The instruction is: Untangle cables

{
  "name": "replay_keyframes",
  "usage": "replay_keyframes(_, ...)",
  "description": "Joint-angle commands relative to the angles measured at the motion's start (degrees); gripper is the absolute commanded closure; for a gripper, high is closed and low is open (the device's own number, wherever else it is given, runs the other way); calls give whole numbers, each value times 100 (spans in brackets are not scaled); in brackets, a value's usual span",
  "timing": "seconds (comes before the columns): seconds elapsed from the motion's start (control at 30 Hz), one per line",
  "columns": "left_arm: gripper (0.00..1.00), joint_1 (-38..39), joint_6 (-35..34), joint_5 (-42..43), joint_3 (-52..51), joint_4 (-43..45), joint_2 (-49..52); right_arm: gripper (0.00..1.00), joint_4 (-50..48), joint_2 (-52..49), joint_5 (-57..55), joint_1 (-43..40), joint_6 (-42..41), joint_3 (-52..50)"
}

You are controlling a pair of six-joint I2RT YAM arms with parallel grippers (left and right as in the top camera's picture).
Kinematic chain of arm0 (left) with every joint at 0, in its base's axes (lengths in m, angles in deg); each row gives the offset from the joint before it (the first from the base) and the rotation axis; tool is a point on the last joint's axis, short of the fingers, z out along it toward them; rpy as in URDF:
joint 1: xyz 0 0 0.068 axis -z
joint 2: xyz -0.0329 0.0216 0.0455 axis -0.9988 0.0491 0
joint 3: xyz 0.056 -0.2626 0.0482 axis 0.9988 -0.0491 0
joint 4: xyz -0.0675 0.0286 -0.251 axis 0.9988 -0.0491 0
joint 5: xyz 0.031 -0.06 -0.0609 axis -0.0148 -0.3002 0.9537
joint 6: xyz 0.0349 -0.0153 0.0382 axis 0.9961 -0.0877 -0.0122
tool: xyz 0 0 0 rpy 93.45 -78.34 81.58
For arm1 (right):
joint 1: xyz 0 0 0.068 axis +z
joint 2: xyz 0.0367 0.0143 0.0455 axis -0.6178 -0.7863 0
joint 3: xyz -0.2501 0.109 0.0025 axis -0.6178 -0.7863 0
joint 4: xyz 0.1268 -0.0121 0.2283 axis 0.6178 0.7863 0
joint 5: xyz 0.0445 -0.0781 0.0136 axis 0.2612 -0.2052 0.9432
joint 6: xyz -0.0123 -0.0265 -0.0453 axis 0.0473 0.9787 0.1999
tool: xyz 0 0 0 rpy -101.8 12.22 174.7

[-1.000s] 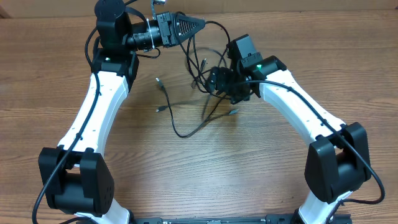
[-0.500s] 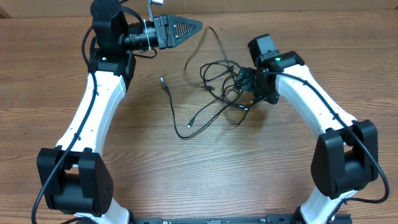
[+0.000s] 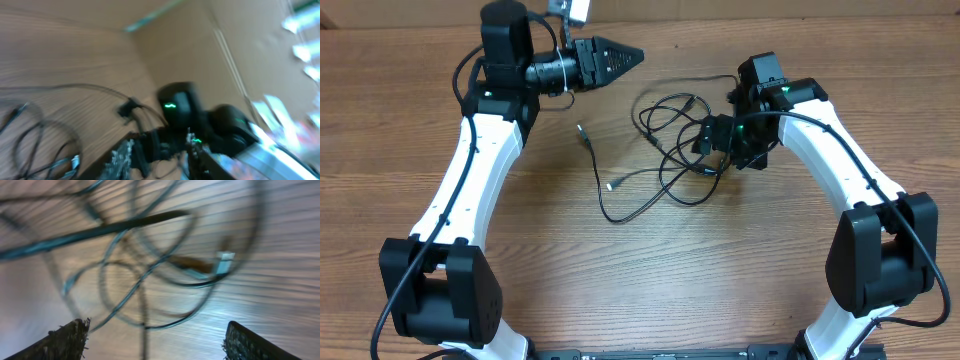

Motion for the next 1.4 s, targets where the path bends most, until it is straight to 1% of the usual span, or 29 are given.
replay_keyframes(0.0, 50, -28, 673, -1390, 52, -837, -111, 14, -7, 365, 1377, 13, 857, 190)
replay_keyframes(0.03, 47, -28, 706, -1561, 52, -1008, -111, 14, -4, 424, 1526, 13, 931, 214)
replay_keyframes(0.1, 44, -28, 732, -1805, 52, -1296, -111, 13, -7, 562, 1676, 13, 940, 297)
replay_keyframes(0.2, 41, -26, 730, -1856, 52, -1532, -111, 12, -7, 750, 1700, 13, 892, 442)
replay_keyframes(0.3, 32, 35, 734, -1858, 52, -1810, -111, 12, -9, 874, 1700, 15, 669, 625)
replay_keyframes(0.37, 31, 144, 940, -1858, 52, -2046, -111, 11, -50, 896, 1700, 15, 387, 782)
replay_keyframes(0.43, 27, 273, 1331, -1864, 52, -2197, -111, 11, -109, 896, 1700, 13, 280, 938)
replay_keyframes(0.53, 20, 402, 1482, -1919, 52, -2243, -111, 11, -201, 894, 1700, 9, 50, 1263)
replay_keyframes(0.6, 16, 420, 1502, -1923, 52, -2184, -111, 11, -181, 894, 1700, -7, -13, 1648)
replay_keyframes(0.73, 6, 393, 1495, -1902, 52, -2002, -111, 11, -66, 894, 1617, -17, -11, 2577)
replay_keyframes(0.87, 4, 413, 1515, -1628, 52, -1906, -111, 11, 61, 894, 1259, -17, -15, 3215)
replay_keyframes(1.0, 6, 470, 2232, -1285, 52, -1902, -111, 10, 157, 894, 1062, -17, -50, 3364)
replay_keyframes(1.07, 7, 470, 2608, -1220, 52, -1902, -111, 10, 258, 890, 605, -17, -197, 3362)
replay_keyframes(1.13, 8, 470, 2813, -1217, 52, -1902, -111, 10, 293, 887, 289, -17, -210, 3362)
replay_keyframes(1.23, 8, 535, 2946, -1049, 52, -1915, -111, 11, 269, 887, 271, -17, -365, 3362)
replay_keyframes(1.37, 8, 835, 3333, -999, 52, -1912, -111, 11, 256, 887, -164, -17, -702, 3362)
